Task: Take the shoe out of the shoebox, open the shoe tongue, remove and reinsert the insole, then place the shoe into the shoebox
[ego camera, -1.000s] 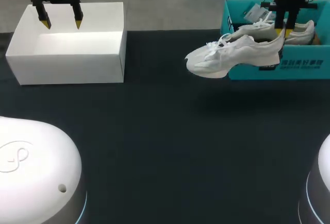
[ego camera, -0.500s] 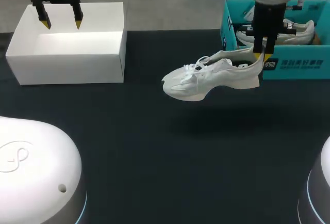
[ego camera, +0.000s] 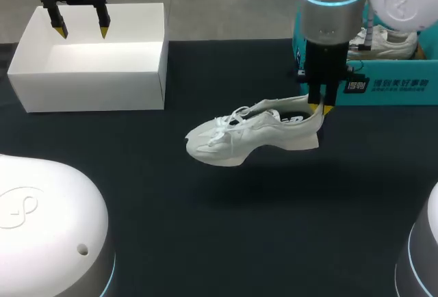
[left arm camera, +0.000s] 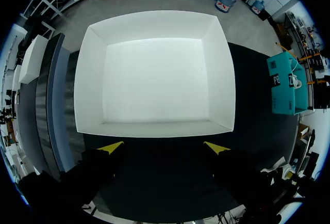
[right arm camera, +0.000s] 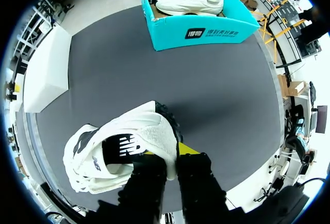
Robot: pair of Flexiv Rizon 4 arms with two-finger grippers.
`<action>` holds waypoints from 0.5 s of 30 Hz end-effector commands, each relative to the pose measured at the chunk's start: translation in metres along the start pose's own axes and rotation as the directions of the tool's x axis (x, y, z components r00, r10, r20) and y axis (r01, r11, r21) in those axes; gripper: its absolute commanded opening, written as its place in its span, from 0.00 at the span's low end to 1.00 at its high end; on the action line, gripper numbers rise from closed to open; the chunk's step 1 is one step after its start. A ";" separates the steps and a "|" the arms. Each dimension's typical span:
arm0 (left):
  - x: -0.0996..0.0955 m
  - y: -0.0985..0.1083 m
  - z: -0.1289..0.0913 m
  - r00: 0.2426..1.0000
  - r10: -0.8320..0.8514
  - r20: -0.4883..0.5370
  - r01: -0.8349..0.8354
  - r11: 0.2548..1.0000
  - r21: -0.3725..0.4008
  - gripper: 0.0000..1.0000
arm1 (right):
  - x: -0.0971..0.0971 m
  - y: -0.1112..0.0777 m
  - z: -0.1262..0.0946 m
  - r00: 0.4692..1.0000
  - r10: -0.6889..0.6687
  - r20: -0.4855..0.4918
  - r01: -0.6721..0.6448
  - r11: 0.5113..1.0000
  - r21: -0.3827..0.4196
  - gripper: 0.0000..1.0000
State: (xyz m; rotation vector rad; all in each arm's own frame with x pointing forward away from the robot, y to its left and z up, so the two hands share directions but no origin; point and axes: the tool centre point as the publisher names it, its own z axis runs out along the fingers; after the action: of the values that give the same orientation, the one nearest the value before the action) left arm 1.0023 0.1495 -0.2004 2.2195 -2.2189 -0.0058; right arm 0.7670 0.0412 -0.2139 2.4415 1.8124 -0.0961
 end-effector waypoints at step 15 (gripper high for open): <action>0.000 0.001 0.000 1.000 0.000 0.000 0.000 1.000 0.001 1.00 | 0.022 -0.039 0.040 0.998 0.001 0.058 -0.002 1.000 0.016 0.00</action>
State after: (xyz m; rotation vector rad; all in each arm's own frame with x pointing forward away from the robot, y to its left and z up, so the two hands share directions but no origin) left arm 1.0023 0.1495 -0.2004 2.2195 -2.2189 -0.0058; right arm 0.7330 0.0600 -0.2435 2.4276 1.7982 -0.1635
